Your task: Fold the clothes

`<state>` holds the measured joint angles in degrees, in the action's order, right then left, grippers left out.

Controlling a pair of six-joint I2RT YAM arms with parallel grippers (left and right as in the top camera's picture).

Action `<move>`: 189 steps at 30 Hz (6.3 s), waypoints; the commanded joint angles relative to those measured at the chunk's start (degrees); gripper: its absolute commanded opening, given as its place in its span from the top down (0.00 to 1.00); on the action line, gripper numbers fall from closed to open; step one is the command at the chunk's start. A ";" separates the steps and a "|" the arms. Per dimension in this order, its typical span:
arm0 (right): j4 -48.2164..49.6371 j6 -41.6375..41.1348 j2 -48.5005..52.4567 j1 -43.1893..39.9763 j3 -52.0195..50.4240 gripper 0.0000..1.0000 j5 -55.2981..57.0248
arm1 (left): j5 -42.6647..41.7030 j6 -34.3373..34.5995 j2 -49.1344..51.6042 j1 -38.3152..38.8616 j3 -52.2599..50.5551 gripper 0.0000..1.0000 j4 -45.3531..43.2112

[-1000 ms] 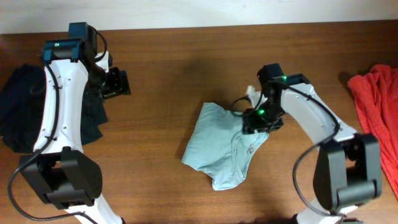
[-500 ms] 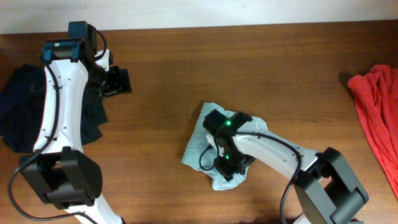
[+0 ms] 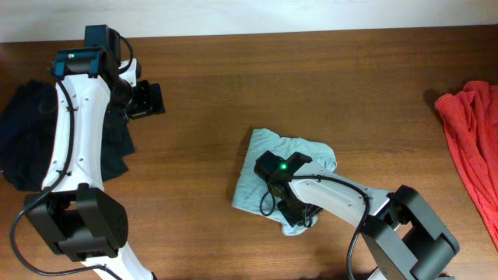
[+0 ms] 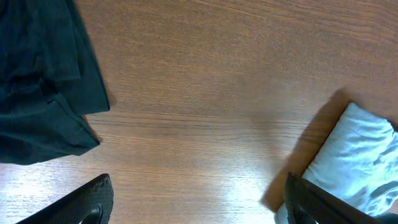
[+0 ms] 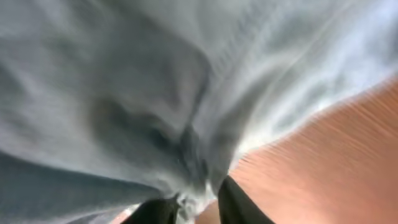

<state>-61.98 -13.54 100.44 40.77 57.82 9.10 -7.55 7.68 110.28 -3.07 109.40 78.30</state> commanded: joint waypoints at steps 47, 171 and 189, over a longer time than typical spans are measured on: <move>5.86 -4.26 -22.58 -26.99 2.62 0.13 -19.02 | -38.62 -20.31 14.56 32.59 -23.98 0.21 -23.91; 6.05 -4.68 -22.58 -26.97 2.62 0.03 -19.02 | -24.26 -2.95 -22.12 -38.86 -29.77 0.07 -30.34; 1.73 6.38 -26.25 -40.06 24.26 0.01 -25.40 | 2.16 -24.79 -40.17 8.09 -28.35 0.01 -18.62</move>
<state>-57.10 -13.63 78.22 2.31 74.63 -14.06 -23.00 -20.27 74.81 -1.87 79.66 59.33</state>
